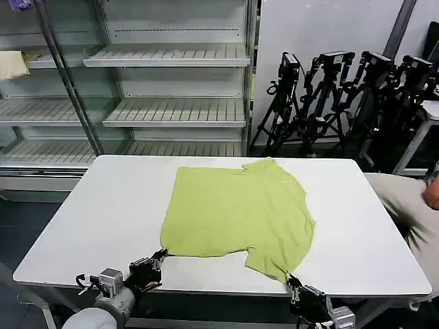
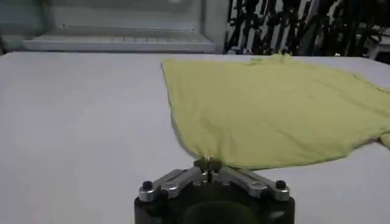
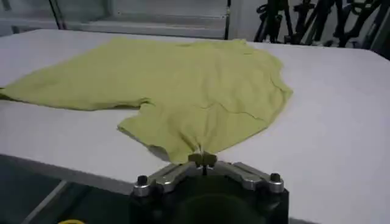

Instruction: Fold and organize the clothes.

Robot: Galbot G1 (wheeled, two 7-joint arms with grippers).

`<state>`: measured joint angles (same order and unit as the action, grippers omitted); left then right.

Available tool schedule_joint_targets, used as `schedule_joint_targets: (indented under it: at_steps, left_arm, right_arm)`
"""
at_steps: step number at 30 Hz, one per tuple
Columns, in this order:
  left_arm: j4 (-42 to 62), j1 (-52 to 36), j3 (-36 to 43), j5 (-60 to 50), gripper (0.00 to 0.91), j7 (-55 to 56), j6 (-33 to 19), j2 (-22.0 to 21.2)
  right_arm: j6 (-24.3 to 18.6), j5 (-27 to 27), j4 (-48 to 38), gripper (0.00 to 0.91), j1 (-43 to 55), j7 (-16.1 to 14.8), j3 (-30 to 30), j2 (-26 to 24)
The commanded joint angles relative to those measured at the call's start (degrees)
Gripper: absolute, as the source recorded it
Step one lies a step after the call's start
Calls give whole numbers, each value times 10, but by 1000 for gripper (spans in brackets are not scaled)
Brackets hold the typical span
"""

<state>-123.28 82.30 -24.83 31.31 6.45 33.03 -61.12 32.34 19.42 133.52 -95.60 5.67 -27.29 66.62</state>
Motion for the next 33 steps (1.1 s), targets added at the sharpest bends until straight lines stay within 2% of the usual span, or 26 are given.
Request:
schedule_joint_targets:
  at_steps: [1, 3, 14, 20, 30, 33]
  left_arm:
    - [1, -58, -4, 1, 10, 4, -7, -5]
    - [3, -75, -2, 6, 10, 7, -6, -10]
    - [52, -137, 20, 11, 10, 4, -8, -28]
    - [95, -174, 29, 24, 10, 5, -14, -43]
    - [145, -215, 42, 31, 10, 3, -15, -61]
    - [159, -216, 41, 30, 10, 1, -17, -58]
  right_arm:
    - [-7, 21, 2, 0, 56, -1, -6, -1]
    - [-3, 36, -5, 0, 82, 4, -7, -5]
    - [-6, 46, -73, 0, 192, 0, 3, -10]
    - [-14, 47, -128, 0, 252, -19, 5, -12]
    - [-16, 29, -194, 0, 313, -39, 29, -7]
    - [-35, 6, -223, 0, 314, -45, 27, -4]
